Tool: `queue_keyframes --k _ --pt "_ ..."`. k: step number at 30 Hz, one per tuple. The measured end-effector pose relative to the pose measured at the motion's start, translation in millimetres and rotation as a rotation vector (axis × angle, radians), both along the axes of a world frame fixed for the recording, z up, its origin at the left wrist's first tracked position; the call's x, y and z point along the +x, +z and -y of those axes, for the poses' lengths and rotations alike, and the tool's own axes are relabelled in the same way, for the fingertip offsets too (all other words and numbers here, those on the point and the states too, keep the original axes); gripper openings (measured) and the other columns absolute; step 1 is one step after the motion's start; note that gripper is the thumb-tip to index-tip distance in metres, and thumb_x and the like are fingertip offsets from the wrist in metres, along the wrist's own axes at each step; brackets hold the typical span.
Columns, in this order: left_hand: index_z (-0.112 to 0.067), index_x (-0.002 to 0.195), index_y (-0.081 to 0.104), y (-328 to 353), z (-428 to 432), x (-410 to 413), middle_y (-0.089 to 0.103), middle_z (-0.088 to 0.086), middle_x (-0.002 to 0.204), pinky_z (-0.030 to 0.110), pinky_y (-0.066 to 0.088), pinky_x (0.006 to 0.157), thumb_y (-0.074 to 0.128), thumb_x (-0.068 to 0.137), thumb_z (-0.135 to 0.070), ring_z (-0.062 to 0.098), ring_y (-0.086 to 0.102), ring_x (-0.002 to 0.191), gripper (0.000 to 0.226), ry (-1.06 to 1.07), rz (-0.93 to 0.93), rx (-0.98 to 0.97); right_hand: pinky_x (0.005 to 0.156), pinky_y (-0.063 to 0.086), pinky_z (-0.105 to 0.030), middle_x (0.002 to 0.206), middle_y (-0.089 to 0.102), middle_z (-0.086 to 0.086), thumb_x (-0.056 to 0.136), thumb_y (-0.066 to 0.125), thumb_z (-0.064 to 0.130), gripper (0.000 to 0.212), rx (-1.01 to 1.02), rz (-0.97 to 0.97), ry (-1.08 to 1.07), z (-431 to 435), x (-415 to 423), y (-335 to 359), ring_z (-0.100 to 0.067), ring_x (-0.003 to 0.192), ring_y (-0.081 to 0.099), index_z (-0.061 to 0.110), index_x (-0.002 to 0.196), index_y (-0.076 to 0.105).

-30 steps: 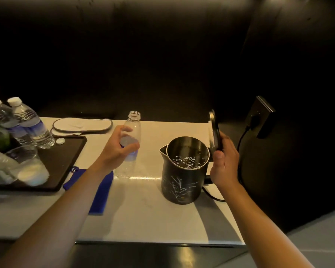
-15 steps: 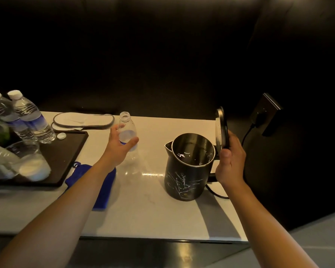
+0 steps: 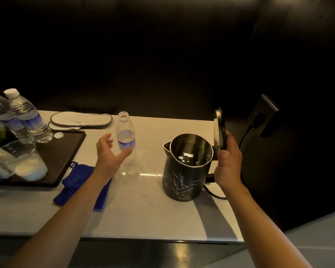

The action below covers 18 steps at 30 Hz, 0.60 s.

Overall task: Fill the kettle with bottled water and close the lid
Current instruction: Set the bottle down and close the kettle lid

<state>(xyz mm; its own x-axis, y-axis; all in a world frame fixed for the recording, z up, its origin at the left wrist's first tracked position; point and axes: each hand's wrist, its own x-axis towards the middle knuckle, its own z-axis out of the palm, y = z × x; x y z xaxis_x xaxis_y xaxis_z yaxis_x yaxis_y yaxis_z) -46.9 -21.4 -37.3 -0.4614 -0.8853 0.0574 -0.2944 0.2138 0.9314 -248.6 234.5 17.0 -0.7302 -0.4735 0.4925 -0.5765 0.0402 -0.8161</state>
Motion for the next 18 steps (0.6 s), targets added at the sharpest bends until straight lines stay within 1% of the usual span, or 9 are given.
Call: queue_keyframes --k 2,3,5,7,9,10,12,16,18 --pt "-0.016 0.135 0.041 1.8 -37.5 4.0 0.047 0.011 0.131 0.039 0.052 0.097 0.075 0.081 -0.036 0.028 0.053 0.115 0.067 0.029 -0.117 -0.1 0.089 0.053 -0.042 0.13 0.055 -0.003 0.084 0.033 0.047 0.063 0.018 0.055 0.059 -3.9 3.2 4.8 0.001 0.111 0.053 0.025 0.142 0.043" --pt "-0.017 0.131 0.045 5.1 -56.5 3.0 0.051 0.008 0.127 0.035 0.052 0.093 0.071 0.081 -0.038 0.026 0.056 0.112 0.06 -0.012 -0.155 -0.12 0.094 0.052 -0.047 0.134 0.054 -0.004 0.082 0.034 0.048 0.065 0.031 0.082 0.087 -5.7 3.6 6.3 -0.005 0.117 0.053 0.027 0.144 0.041" --pt "-0.024 0.131 0.049 14.6 -85.1 -6.2 0.056 -0.005 0.13 0.025 0.05 0.09 0.068 0.082 -0.045 0.013 0.057 0.115 0.056 -0.181 -0.16 -0.074 0.1 0.049 -0.056 0.142 0.05 -0.009 0.082 0.04 0.056 0.075 0.072 0.138 0.138 -9.8 1.5 8.5 -0.021 0.126 0.05 0.026 0.15 0.037" --pt "-0.033 0.139 0.048 22.5 -96.0 -20.7 0.053 -0.015 0.139 0.022 0.049 0.093 0.069 0.079 -0.057 0.004 0.054 0.122 0.069 -0.4 -0.119 0.005 0.103 0.047 -0.051 0.15 0.042 -0.004 0.078 0.041 0.083 0.093 0.117 0.163 0.199 -15.0 -1.3 11.8 -0.02 0.133 0.045 0.031 0.154 0.03" --pt "-0.033 0.144 0.046 26.2 -97.6 -34.1 0.055 -0.014 0.145 0.029 0.051 0.102 0.073 0.073 -0.066 0.009 0.055 0.13 0.083 -0.548 -0.111 0.065 0.103 0.046 -0.039 0.152 0.038 0.01 0.067 0.034 0.097 0.106 0.146 0.171 0.272 -20.1 -4.5 15.9 -0.008 0.134 0.043 0.037 0.155 0.027" --pt "-0.031 0.144 0.048 26.0 -97.2 -38.8 0.058 -0.01 0.145 0.036 0.051 0.106 0.076 0.07 -0.066 0.015 0.056 0.132 0.086 -0.569 -0.108 0.092 0.102 0.045 -0.033 0.15 0.038 0.016 0.067 0.032 0.097 0.105 0.151 0.177 0.306 -21.5 -5.8 18.8 -0.003 0.133 0.043 0.038 0.155 0.028" --pt "-0.03 0.143 0.051 25.7 -94.5 -43.0 0.063 -0.007 0.14 0.047 0.052 0.106 0.08 0.067 -0.064 0.019 0.059 0.13 0.088 -0.568 -0.112 0.136 0.101 0.044 -0.029 0.145 0.041 0.017 0.074 0.033 0.092 0.097 0.175 0.185 0.342 -21.4 -8.9 22.7 -0.004 0.132 0.044 0.038 0.154 0.031" --pt "-0.03 0.142 0.053 27.8 -88.3 -42.0 0.065 -0.007 0.138 0.047 0.053 0.104 0.081 0.065 -0.064 0.021 0.06 0.129 0.089 -0.564 -0.101 0.124 0.101 0.046 -0.028 0.13 0.046 0.025 0.086 0.045 0.07 0.072 0.276 0.178 0.322 -17.3 -10.7 26.6 -0.001 0.126 0.046 0.044 0.152 0.033" --pt "-0.031 0.142 0.053 28.5 -87.7 -42.3 0.065 -0.008 0.138 0.046 0.053 0.104 0.081 0.07 -0.058 0.021 0.061 0.128 0.081 -0.562 -0.077 0.105 0.101 0.045 -0.029 0.129 0.046 0.028 0.088 0.049 0.065 0.069 0.33 0.162 0.327 -16.3 -11.2 28.7 0.0 0.124 0.047 0.045 0.152 0.034"
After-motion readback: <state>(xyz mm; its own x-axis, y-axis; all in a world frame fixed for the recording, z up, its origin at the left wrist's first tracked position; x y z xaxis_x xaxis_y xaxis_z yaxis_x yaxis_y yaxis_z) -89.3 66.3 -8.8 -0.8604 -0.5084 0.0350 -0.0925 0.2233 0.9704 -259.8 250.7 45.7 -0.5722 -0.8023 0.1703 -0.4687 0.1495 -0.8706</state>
